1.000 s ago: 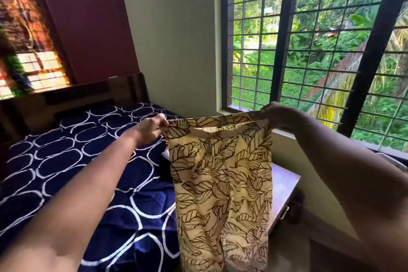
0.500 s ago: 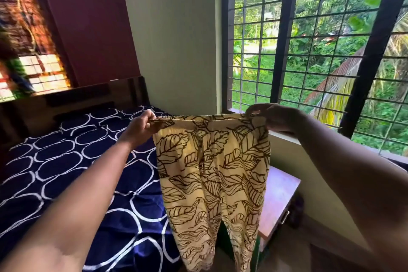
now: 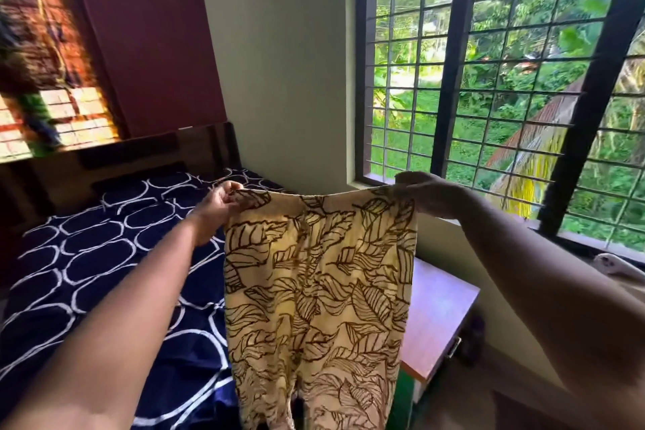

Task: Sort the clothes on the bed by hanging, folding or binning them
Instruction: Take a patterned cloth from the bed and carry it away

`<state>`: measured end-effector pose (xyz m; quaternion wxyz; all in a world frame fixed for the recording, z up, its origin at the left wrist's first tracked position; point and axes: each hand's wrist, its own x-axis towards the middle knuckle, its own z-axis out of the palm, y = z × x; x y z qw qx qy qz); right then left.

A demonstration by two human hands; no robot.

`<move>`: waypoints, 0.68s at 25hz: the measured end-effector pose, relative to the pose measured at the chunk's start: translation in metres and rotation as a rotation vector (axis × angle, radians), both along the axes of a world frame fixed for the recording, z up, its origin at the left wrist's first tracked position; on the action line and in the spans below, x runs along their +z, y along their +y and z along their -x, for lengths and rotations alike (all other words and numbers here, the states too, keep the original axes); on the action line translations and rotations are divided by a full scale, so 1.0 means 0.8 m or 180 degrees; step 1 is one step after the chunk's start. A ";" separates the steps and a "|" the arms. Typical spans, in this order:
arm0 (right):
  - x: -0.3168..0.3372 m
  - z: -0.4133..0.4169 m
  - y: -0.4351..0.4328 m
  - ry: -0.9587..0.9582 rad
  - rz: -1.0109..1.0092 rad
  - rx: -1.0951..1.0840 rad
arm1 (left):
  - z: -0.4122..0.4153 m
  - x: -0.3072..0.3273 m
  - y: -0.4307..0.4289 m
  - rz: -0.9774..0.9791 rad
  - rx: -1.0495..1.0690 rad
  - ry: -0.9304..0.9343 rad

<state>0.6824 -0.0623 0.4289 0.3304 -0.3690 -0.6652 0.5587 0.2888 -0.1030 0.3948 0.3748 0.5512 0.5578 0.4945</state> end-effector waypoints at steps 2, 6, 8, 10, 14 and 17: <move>-0.011 -0.003 0.010 0.0182 0.0371 -0.0039 | -0.009 -0.007 0.003 0.0558 0.0236 0.0071; -0.074 0.062 0.029 -0.0884 0.0306 -0.1499 | -0.078 -0.065 0.019 0.1081 0.0977 -0.0377; -0.102 0.112 0.021 -0.0975 0.0247 -0.1811 | -0.126 -0.089 0.020 0.0982 0.0890 -0.0670; -0.117 0.156 -0.001 -0.1303 -0.0090 -0.1680 | -0.168 -0.103 0.019 0.0924 0.0902 -0.1117; -0.139 0.188 -0.034 -0.1227 -0.0598 -0.1747 | -0.196 -0.117 0.027 0.0892 0.0995 -0.1851; -0.153 0.188 -0.042 -0.0792 -0.0620 -0.1319 | -0.201 -0.118 0.019 0.0771 0.0832 -0.1760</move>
